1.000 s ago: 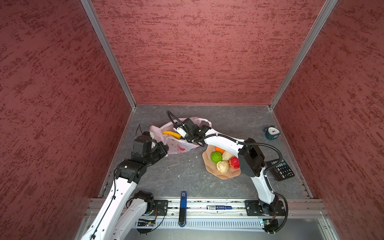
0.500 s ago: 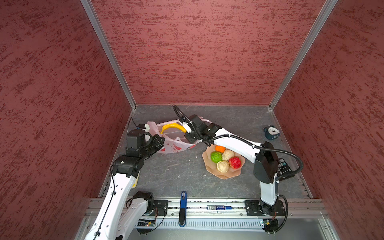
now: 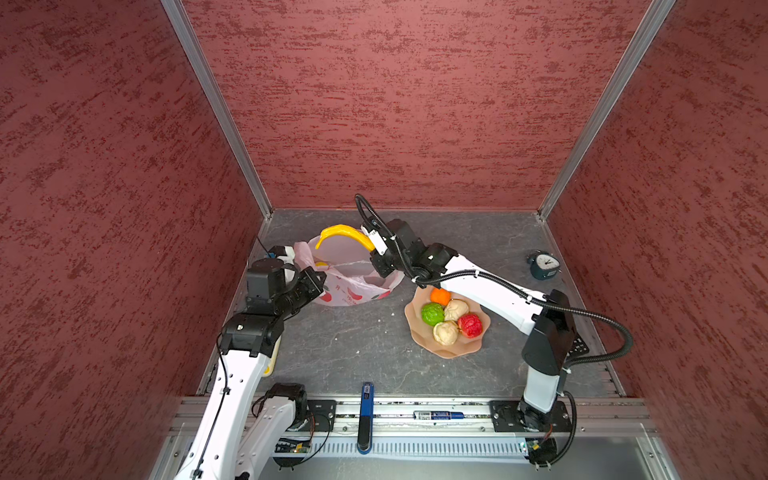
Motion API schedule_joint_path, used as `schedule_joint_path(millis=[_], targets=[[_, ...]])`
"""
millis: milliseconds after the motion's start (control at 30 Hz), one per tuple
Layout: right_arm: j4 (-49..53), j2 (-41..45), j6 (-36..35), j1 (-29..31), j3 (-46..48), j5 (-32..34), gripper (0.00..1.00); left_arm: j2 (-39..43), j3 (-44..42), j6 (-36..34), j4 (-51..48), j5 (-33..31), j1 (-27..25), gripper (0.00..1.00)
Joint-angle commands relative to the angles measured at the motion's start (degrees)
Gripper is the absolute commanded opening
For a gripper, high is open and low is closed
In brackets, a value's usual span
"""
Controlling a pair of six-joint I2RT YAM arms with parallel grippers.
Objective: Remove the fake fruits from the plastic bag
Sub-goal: 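Lift the banana out with the right gripper while the left holds the bag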
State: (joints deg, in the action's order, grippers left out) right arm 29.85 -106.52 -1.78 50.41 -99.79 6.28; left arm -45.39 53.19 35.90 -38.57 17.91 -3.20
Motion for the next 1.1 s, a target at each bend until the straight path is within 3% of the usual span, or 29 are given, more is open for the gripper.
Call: schedule_joint_path(millis=[0, 100, 333, 400, 500, 767, 1067], targets=[[2.58, 3.9, -1.47, 0.26, -0.16, -4.93, 0.13, -0.86, 2.26, -2.66, 1.24, 0.19, 1.11, 0.01], [2.38, 7.58, -0.38, 0.21, 3.01, -6.1, 0.13, -1.5, 2.19, -2.59, 2.12, 0.89, 1.31, 0.01], [2.37, 16.14, 5.25, -0.48, 3.17, 1.96, 0.12, -1.0, 0.21, -1.19, 3.31, 2.97, 1.28, 0.01], [2.07, 18.21, 7.21, -1.2, 2.85, 1.55, 0.13, -0.51, -0.47, -0.92, 3.33, 3.6, 1.29, 0.01], [0.75, 20.06, 10.76, -2.77, 3.25, -3.11, 0.13, 0.91, -1.45, -0.38, 3.32, 4.24, 1.27, 0.01], [-6.3, 18.13, 13.46, -2.91, 8.56, -7.84, 0.13, 3.86, -2.86, 0.22, 2.92, 4.3, 1.41, 0.01], [-18.65, 8.24, 13.85, -2.78, 6.28, -25.14, 0.12, 6.17, 1.86, -1.01, -1.2, 2.88, 1.98, 0.01]])
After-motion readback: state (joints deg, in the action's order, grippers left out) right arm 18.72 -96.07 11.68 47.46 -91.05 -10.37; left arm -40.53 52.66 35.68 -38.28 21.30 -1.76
